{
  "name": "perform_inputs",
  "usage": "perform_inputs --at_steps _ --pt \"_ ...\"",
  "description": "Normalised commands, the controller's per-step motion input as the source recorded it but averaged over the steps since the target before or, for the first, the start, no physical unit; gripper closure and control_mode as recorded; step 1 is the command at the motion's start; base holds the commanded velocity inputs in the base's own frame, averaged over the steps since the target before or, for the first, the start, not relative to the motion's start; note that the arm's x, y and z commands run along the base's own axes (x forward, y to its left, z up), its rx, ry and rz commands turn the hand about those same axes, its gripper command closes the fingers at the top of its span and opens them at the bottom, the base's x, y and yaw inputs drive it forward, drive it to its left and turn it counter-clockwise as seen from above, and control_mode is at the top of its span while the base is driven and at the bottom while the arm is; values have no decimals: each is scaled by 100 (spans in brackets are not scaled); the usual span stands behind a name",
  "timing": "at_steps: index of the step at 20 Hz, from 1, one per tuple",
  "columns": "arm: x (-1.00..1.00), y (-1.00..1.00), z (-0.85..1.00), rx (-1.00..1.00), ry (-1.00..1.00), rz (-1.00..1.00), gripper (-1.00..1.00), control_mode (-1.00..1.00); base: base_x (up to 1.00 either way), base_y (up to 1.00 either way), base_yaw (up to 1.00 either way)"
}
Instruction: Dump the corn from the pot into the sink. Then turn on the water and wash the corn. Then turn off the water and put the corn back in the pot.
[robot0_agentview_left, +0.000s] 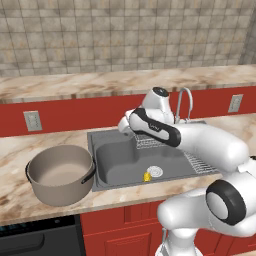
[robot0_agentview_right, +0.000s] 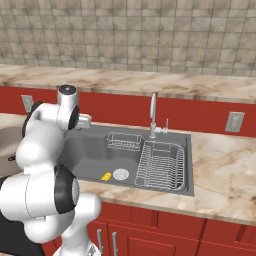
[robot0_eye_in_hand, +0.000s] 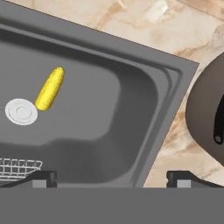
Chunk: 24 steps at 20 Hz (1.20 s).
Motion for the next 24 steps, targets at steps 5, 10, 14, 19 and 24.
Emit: perform_inputs --at_steps 5,10,14,19,24 --pt "-3 -76 0 0 0 0 -100 -100 0 0 0" --pt "0 -77 0 0 0 -1 -100 -100 0 0 0" --pt "0 -76 0 0 0 -1 -100 -100 0 0 0" --pt "0 -78 0 0 0 0 -100 -100 0 0 0" --pt "0 -77 0 0 0 0 -100 -100 0 0 0"
